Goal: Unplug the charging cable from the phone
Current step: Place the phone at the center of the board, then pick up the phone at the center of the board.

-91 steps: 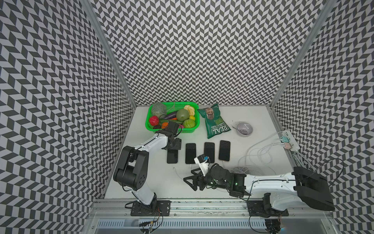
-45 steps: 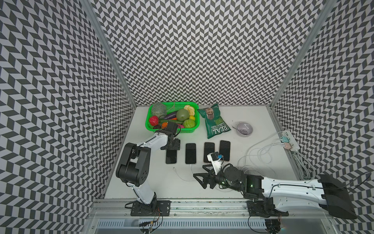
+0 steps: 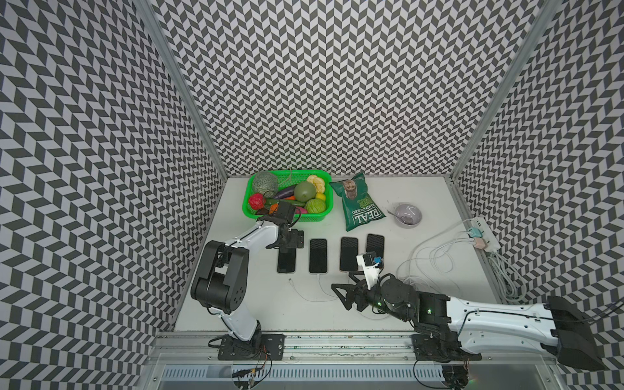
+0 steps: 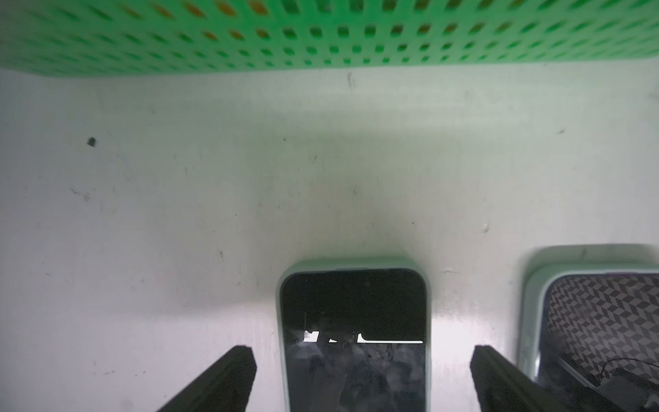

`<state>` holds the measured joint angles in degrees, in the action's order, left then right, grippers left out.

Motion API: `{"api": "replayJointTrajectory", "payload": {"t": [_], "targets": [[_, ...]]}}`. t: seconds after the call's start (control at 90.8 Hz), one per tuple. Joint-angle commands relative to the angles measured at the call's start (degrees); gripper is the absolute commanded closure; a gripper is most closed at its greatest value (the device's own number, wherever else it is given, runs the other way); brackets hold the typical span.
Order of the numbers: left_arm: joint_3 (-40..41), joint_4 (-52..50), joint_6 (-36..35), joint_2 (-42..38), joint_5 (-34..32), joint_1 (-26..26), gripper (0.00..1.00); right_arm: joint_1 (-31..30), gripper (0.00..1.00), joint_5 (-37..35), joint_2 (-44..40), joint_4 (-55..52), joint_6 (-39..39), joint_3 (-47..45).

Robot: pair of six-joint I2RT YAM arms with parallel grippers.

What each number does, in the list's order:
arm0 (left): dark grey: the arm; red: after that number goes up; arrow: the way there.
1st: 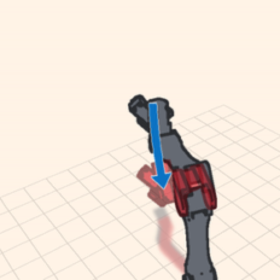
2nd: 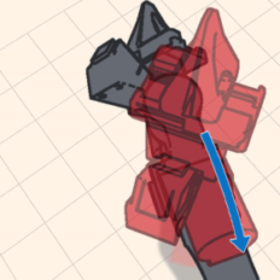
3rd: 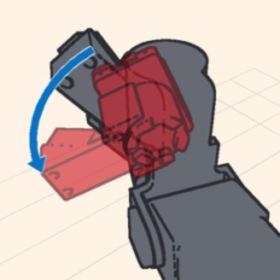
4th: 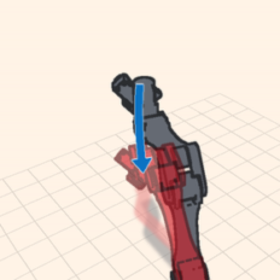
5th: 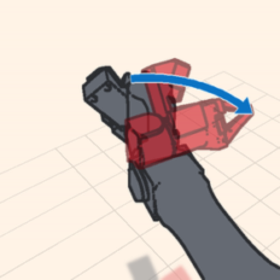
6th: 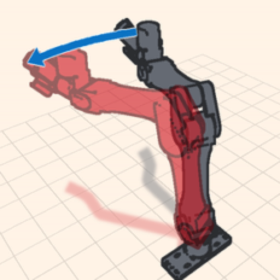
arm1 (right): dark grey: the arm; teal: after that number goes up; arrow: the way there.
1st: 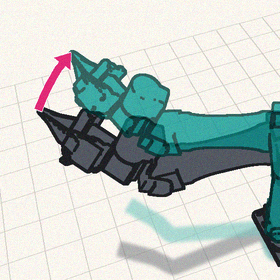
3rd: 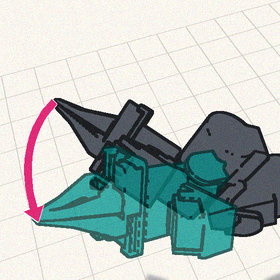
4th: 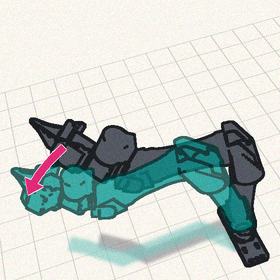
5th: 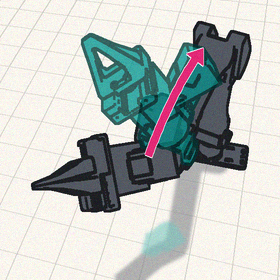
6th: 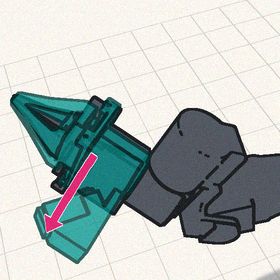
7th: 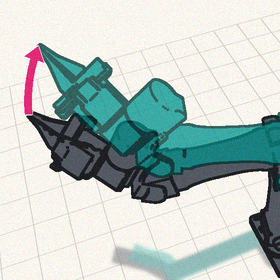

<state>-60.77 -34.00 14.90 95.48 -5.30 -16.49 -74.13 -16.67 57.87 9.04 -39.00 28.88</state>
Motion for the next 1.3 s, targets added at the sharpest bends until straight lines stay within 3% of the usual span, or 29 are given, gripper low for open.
{"api": "replayJointTrajectory", "payload": {"t": [0.0, 0.154, 0.43, 1.289], "targets": [[-0.1, 2.2, 0.6, -3.9, 2.1, -1.2, 0.0, 0.1, 0.07, -2.7, -1.5, 0.5, -0.7, -1.5], [0.3, 3.6, 0.8, -7.1, 3.6, -5.7, 0.0, 0.5, 0.0, -3.3, -2.7, -0.8, 0.0, -1.6], [-0.8, 3.5, 3.6, -8.1, 4.9, -12.0, 0.0, 2.1, 0.0, -3.6, -4.6, -3.2, 1.0, -1.3], [-5.5, 2.9, 10.7, 6.4, -0.9, -20.0, 0.0, 4.9, 0.0, -0.5, -3.2, -0.1, 0.4, -3.4]]}}
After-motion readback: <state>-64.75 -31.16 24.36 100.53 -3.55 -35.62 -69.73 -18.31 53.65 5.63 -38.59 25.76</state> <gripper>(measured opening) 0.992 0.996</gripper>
